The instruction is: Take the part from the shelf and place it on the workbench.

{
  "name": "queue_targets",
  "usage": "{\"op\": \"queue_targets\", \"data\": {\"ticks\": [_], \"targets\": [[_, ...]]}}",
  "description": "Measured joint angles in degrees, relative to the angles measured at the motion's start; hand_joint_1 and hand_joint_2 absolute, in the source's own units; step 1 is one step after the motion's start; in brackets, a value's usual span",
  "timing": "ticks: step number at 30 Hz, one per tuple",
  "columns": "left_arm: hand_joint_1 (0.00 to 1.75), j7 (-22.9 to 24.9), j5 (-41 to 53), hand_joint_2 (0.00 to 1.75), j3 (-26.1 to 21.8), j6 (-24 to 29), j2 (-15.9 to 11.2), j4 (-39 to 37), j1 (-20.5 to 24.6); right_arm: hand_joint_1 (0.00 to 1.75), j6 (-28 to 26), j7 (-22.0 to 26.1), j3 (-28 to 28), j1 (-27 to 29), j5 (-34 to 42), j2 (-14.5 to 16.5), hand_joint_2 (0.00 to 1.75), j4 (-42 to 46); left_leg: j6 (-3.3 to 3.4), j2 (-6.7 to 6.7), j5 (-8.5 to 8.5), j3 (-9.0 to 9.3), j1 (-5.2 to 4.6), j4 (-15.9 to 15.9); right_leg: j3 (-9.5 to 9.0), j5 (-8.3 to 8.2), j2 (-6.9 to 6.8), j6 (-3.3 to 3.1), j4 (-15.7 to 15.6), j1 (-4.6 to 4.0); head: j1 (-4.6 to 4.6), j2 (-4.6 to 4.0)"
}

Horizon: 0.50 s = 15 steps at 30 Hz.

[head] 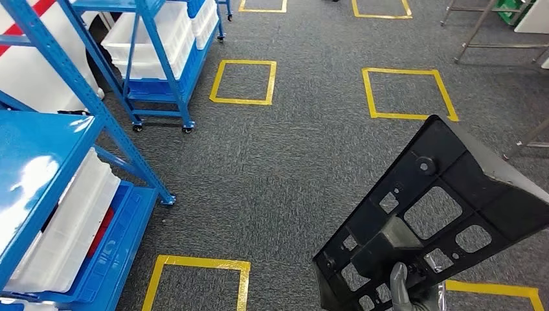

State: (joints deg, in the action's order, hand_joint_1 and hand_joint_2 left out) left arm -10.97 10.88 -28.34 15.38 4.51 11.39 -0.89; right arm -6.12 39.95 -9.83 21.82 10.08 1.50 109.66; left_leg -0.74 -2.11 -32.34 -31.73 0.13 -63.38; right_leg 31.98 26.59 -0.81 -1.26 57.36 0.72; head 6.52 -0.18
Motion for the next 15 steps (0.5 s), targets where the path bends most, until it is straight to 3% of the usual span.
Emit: {"op": "queue_targets", "data": {"ticks": [2, 3, 4, 6, 8, 10, 11, 12, 13, 15], "targets": [[0.0, 0.0, 0.4, 0.0, 0.0, -0.5, -0.3, 0.0, -0.2, 1.75, 0.6, 0.0, 0.9, 0.8, -0.1, 0.7, 1.75, 0.9, -0.12, 1.57, -3.77, -3.38, 0.11, -7.9, 0.25, -0.16, 1.59, -0.27, 0.1, -0.1, -0.01, -0.01], [0.0, -0.1, 0.7, 0.0, 0.1, -0.7, -0.4, 0.0, -0.2, 1.75, 1.2, 0.0, 1.5, 1.4, -0.2, 1.1, 1.75, 1.3, -0.14, 1.7, -4.38, -4.44, 0.12, -10.3, 0.29, -0.2, 2.4, -0.3, 0.1, -0.15, -0.01, -0.01], [0.0, -0.1, 0.9, 0.0, 0.1, -0.9, -0.5, 0.0, -0.2, 1.75, 1.9, 0.0, 2.1, 1.9, -0.2, 1.5, 1.75, 1.7, -0.1, 1.76, -3.77, -4.56, 0.13, -10.6, 0.28, -0.22, 3.26, -0.29, 0.2, -0.18, -0.01, -0.01], [0.0, -0.2, 1.3, 0.0, 0.1, -1.4, -0.9, 0.0, -0.2, 1.75, 3.6, 0.0, 3.5, 2.7, -0.1, 2.6, 1.75, 2.4, 0.07, 2.79, 0.37, -1.76, 0.29, -4.5, 0.2, -0.22, 5.0, -0.18, 0.4, -0.14, -0.01, 0.01], [0.0, -0.4, 1.9, 0.0, 0.2, -1.9, -1.2, 0.0, -0.2, 1.75, 5.0, 0.0, 5.0, 3.2, 0.1, 3.7, 1.75, 3.0, 0.25, 5.71, 3.39, 1.43, 0.51, 2.9, 0.47, -0.21, 6.67, 0.27, 0.9, -0.22, -0.01, 0.01], [0.0, -0.6, 2.4, 0.0, 0.4, -2.5, -1.4, 0.0, -0.1, 1.75, 6.1, 0.0, 6.4, 3.6, 0.1, 4.7, 1.75, 3.5, 0.49, 7.06, 3.65, 2.25, 0.48, 5.3, 1.05, -0.4, 8.08, 1.03, 1.1, -0.16, -0.01, 0.0], [0.0, -0.8, 2.7, 0.0, 0.6, -2.9, -1.5, 0.0, 0.0, 1.75, 6.7, 0.0, 7.2, 4.0, 0.0, 5.2, 1.75, 3.8, 0.76, 6.39, 3.77, 2.28, 0.44, 5.5, 1.32, -0.61, 8.83, 1.46, 1.1, -0.05, -0.01, 0.0], [0.0, -0.9, 3.0, 0.0, 0.8, -3.2, -1.6, 0.0, 0.2, 1.75, 7.2, 0.0, 8.0, 4.4, -0.1, 5.7, 1.75, 4.1, 1.15, 5.6, 3.99, 2.33, 0.47, 5.7, 1.52, -0.65, 8.94, 1.79, 1.2, 0.05, -0.01, 0.0], [0.0, -1.1, 3.3, 0.0, 1.0, -3.6, -1.7, 0.0, 0.3, 1.75, 7.8, 0.0, 8.8, 4.8, -0.2, 6.1, 1.75, 4.4, 1.58, 4.8, 4.23, 2.4, 0.5, 5.9, 1.89, -0.23, 7.96, 2.05, 1.8, -0.02, -0.01, 0.01], [0.0, -1.2, 3.9, 0.0, 1.4, -4.2, -1.9, 0.0, 0.2, 1.75, 8.9, 0.0, 10.2, 5.2, -0.2, 6.8, 1.75, 4.8, 2.28, 3.08, 4.59, 2.32, 0.45, 6.3, 4.0, 2.63, 4.17, 2.4, 6.2, -0.2, -0.02, 0.01]]}}
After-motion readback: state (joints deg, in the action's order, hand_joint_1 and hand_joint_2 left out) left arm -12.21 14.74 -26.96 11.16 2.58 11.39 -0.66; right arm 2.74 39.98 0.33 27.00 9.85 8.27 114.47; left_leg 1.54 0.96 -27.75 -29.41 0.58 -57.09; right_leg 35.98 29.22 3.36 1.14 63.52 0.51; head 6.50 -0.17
